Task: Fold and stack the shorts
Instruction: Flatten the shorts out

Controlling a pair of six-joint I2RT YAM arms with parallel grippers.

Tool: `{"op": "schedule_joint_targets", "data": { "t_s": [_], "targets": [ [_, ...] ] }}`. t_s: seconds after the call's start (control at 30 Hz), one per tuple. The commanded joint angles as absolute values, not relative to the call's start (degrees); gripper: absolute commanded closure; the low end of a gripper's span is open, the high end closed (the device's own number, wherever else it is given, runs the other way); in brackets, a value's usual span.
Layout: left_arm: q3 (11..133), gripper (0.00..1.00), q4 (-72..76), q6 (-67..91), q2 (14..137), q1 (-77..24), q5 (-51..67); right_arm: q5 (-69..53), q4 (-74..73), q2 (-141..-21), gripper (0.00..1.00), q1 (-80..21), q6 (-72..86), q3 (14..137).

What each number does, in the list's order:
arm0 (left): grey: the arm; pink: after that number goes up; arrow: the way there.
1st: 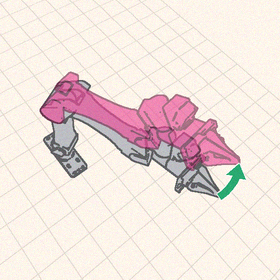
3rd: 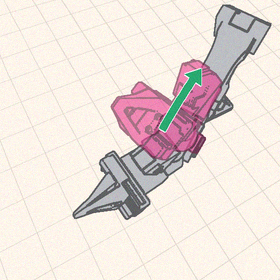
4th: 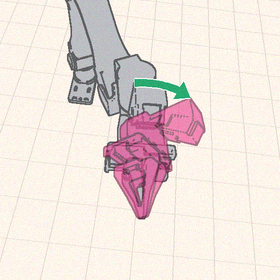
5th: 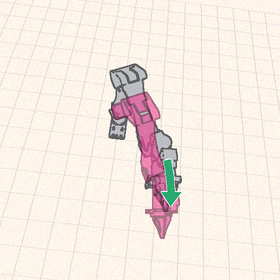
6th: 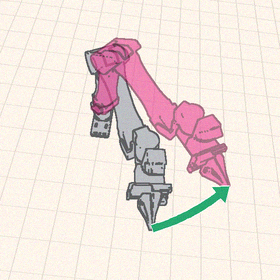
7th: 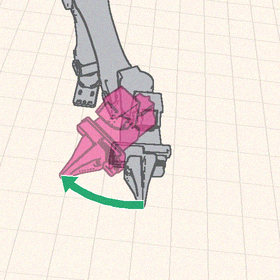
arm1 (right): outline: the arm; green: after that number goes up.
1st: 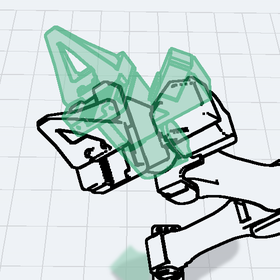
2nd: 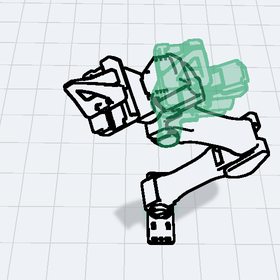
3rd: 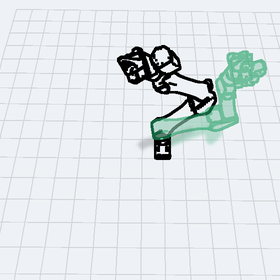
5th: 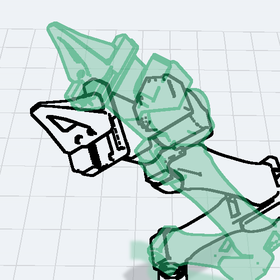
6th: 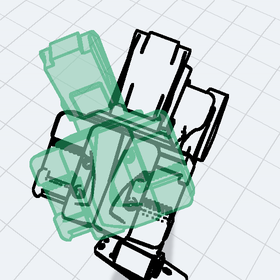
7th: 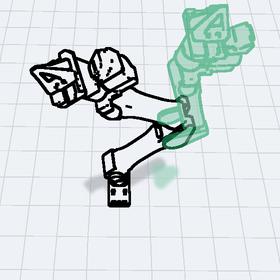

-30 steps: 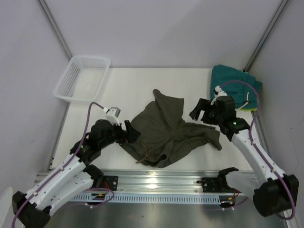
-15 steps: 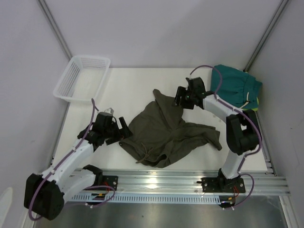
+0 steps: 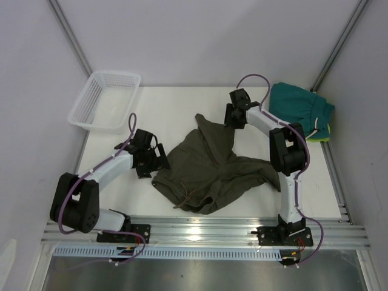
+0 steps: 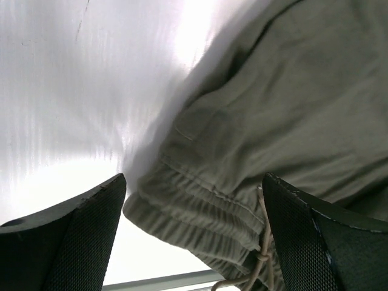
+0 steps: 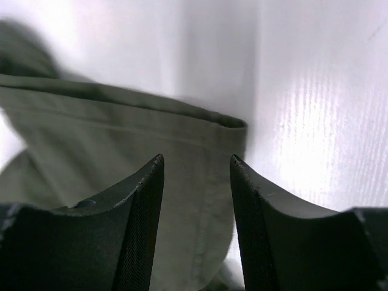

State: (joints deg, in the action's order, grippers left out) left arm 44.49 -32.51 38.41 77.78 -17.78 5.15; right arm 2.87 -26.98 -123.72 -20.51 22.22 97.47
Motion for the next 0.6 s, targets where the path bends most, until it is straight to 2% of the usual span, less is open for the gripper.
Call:
{"op": "schedule_joint_targets", "data": {
  "t_s": [0.0,0.1,0.2,0.3,0.33,0.4,0.47,0.5,0.57],
  "targets": [
    [45.70,0.07,-32.17,37.09,79.54,-17.05,7.03,6.85,-30.23,-125.59,0.50,-20.65,20.66,99.14],
    [43.69,0.09,-31.29,37.09,79.46,-17.05,7.29,7.30,-30.94,-126.74,0.49,-20.66,20.39,99.23],
    [41.14,0.22,-30.50,37.18,79.45,-17.05,7.47,7.12,-30.76,-127.62,0.53,-20.74,20.13,99.32],
    [39.55,0.29,-29.98,37.26,80.42,-17.14,8.00,7.03,-31.20,-127.97,0.56,-20.83,19.78,99.49],
    [39.20,0.37,-29.80,37.27,80.42,-17.14,8.26,7.29,-31.20,-127.88,0.56,-21.00,19.69,99.41],
    [37.80,0.44,-30.15,37.18,78.85,-17.14,8.70,6.95,-30.94,-127.88,0.57,-20.92,19.60,99.05],
    [36.40,0.46,-30.32,37.09,76.65,-17.14,8.61,6.07,-30.85,-128.23,0.61,-21.00,19.51,99.23],
    [35.34,0.47,-30.50,36.83,74.73,-17.14,8.53,5.89,-30.94,-128.32,0.69,-21.01,19.42,99.40],
    [34.28,0.59,-30.67,36.56,74.18,-17.14,8.96,5.98,-31.20,-128.93,0.79,-20.92,19.60,99.67]
  ]
}}
